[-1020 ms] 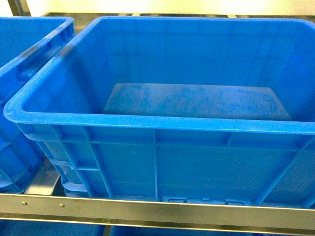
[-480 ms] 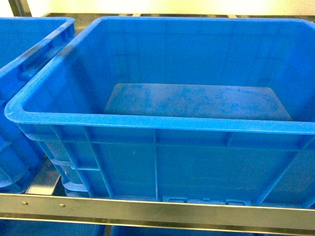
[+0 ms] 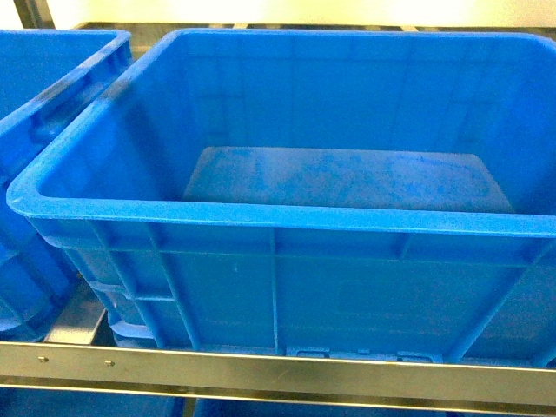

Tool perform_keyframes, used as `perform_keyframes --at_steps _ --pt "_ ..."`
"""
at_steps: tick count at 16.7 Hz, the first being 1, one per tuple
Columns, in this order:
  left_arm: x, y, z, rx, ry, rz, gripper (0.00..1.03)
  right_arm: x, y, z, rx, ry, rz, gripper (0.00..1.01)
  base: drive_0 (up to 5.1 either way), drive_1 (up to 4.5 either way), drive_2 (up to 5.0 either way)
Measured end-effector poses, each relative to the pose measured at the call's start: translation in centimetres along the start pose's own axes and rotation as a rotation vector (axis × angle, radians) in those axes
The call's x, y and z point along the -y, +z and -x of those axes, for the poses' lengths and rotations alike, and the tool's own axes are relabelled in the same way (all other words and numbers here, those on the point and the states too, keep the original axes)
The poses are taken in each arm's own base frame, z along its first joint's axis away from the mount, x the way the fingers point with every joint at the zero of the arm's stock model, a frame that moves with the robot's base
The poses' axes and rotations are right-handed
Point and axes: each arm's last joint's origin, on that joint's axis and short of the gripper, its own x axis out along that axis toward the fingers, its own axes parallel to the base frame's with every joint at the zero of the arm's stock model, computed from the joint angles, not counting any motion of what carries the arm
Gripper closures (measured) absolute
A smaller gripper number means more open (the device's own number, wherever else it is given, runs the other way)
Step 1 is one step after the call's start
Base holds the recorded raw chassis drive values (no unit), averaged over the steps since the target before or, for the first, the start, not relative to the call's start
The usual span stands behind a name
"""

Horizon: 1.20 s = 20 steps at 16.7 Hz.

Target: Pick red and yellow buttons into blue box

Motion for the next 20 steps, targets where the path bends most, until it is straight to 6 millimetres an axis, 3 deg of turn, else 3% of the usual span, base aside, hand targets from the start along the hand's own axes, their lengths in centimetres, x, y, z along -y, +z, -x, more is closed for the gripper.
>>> perform_keyframes --at_steps 7,16,17,20 --pt "0.0 -1.8 1.4 -0.010 0.000 0.000 1.01 0.0 -1.0 0.1 0.007 0.000 0.001 0.99 0.0 0.00 0.0" --pt "0.0 -1.8 1.5 0.000 0.000 -0.001 1.01 0.0 -1.0 0.1 0.007 0.000 0.001 0.99 0.0 0.00 0.0" --pt "0.0 -1.8 1.5 0.000 0.000 0.000 0.94 0.0 -1.0 0.1 0.007 0.000 0.001 0.91 0.0 0.00 0.0" --pt "0.0 -1.8 1.5 0.000 0.000 0.000 0.57 0.0 -1.0 0.1 0.007 0.000 0.001 0.53 0.0 0.00 0.0"
